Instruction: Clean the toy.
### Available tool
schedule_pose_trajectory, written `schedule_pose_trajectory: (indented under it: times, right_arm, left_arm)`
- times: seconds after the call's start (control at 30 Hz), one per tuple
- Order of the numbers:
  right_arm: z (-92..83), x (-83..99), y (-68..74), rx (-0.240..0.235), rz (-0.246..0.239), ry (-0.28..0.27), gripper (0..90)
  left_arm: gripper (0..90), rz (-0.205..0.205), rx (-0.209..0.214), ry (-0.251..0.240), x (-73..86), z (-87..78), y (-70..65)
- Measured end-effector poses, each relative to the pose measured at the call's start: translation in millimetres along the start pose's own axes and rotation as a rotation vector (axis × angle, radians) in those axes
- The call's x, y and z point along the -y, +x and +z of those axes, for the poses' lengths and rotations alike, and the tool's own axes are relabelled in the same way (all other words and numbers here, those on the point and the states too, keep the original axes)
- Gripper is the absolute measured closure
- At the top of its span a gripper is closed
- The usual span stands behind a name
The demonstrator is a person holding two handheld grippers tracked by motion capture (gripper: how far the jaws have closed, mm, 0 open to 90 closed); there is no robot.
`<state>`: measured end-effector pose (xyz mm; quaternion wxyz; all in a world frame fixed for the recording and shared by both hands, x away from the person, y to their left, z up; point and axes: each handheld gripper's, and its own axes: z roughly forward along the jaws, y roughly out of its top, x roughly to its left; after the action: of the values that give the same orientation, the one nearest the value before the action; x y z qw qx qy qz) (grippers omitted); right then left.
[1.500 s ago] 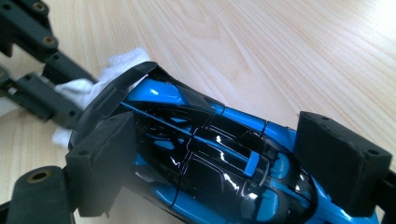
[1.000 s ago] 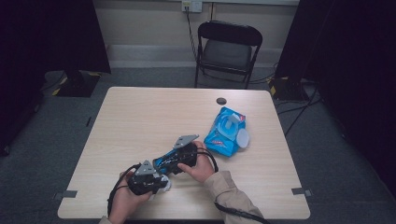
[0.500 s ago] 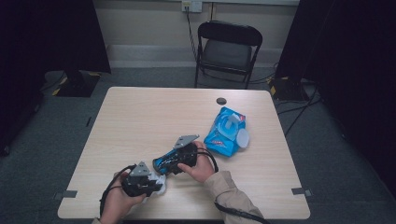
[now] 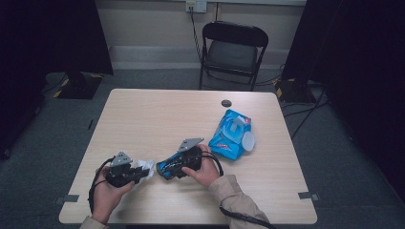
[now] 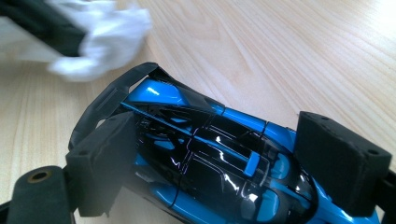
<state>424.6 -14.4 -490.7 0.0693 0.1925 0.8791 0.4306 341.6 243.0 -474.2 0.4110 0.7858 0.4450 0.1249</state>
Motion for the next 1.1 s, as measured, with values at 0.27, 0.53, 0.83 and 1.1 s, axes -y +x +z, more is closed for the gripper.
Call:
schedule_pose_trajectory:
  times: [0.27,0.53,0.83,1.1]
  right_arm:
    - [0.0,0.1,0.1,0.0,-0.001,0.0,12.8]
    - [-0.1,0.6,0.5,0.002,0.0,-0.004,12.8]
    - [-0.2,0.5,0.4,0.002,0.001,-0.003,12.8]
    - [-0.1,0.4,0.4,0.001,0.001,-0.002,12.8]
  left_arm:
    - [76.5,0.014,-0.046,0.003,-0.8,22.5,1.7]
    - [74.6,0.042,-0.031,0.035,2.2,32.7,-3.0]
    - [48.0,0.066,-0.085,0.051,-0.4,25.9,-3.6]
    - [59.5,0.077,-0.056,0.085,5.0,25.9,1.9]
